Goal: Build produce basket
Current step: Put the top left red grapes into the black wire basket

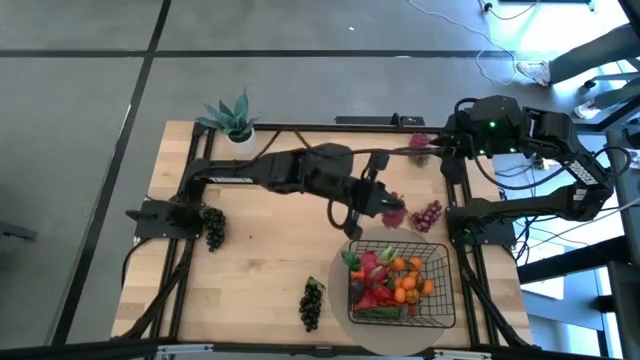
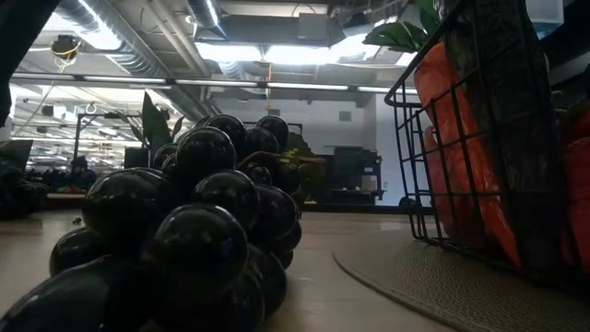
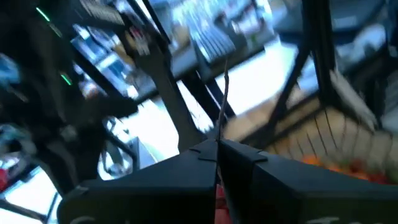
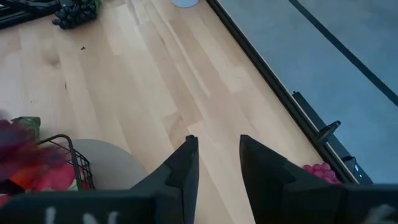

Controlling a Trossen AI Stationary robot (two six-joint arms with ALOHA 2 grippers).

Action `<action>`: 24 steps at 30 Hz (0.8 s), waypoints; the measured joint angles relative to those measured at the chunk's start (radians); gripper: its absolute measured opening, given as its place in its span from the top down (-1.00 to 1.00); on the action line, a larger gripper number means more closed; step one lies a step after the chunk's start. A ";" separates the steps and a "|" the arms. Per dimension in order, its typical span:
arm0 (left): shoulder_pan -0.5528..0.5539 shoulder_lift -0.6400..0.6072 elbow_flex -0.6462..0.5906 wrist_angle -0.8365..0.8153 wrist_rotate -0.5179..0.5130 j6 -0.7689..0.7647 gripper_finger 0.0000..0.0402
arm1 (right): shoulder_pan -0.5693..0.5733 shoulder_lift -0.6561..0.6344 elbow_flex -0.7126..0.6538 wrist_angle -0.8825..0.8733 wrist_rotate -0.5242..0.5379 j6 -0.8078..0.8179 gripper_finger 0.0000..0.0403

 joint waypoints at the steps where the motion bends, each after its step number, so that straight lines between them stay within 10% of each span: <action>1: -0.009 0.000 0.001 0.026 -0.003 -0.017 1.00 | 0.000 0.000 0.000 0.000 0.000 0.000 0.49; 10: -0.042 0.096 -0.001 0.129 -0.047 -0.214 1.00 | 0.000 -0.003 0.000 -0.004 -0.020 -0.074 0.49; 24: -0.064 0.226 0.001 0.223 0.138 -0.377 1.00 | 0.000 -0.008 0.000 -0.152 -0.405 -0.108 0.49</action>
